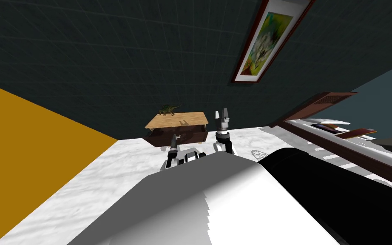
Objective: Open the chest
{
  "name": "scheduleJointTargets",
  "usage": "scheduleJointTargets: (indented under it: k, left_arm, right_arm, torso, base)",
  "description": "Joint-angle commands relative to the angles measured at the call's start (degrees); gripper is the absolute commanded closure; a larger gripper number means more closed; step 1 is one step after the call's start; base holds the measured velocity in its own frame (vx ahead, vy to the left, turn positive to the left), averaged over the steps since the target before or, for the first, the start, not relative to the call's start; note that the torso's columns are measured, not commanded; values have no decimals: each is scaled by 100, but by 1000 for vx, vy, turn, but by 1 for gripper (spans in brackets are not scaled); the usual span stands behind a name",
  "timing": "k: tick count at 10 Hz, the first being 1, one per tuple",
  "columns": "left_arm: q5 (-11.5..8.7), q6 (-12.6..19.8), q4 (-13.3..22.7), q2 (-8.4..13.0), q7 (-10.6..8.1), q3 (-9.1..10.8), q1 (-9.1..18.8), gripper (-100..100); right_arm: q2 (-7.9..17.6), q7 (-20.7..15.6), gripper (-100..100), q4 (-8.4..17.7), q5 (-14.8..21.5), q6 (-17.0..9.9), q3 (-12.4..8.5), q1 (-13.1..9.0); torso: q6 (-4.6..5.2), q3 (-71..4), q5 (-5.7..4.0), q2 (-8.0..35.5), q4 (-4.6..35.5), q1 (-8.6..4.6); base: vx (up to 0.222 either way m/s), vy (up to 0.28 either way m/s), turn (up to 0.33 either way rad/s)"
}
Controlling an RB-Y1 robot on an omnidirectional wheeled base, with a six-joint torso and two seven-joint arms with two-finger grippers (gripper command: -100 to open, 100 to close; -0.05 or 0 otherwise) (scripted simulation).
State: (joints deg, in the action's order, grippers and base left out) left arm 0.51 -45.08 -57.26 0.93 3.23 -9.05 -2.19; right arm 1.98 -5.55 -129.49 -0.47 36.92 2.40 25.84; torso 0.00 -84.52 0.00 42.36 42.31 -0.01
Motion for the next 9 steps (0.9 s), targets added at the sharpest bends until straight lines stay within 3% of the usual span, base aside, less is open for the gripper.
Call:
scheduleJointTargets:
  k: [1,2,3,4,9]
  left_arm:
    - [-11,469,-222,-24,-8,40,253,-100]
    - [-14,648,-298,-39,-6,54,348,-100]
    - [-12,528,-148,-35,-9,40,278,-100]
    - [-13,560,-133,-36,-10,42,284,0]
    - [-13,584,-106,-34,-12,39,255,0]
  right_arm:
    - [0,0,0,0,0,0,0,0]
    - [0,0,0,0,0,0,0,1]
    - [0,0,0,0,0,0,0,1]
    - [0,0,0,0,0,0,0,1]
    - [0,0,0,0,0,0,0,1]
  torso:
    - [-4,-4,-5,0,9,0]
    - [-5,5,-11,16,28,-4]
    - [-8,13,-14,27,35,-6]
    - [-7,9,-10,16,24,-8]
    - [1,-5,0,-8,0,1]
  base:
    - [-98,20,14]
    - [-90,15,19]
    - [-32,5,-4]
    - [-6,0,-2]
    - [0,0,0]
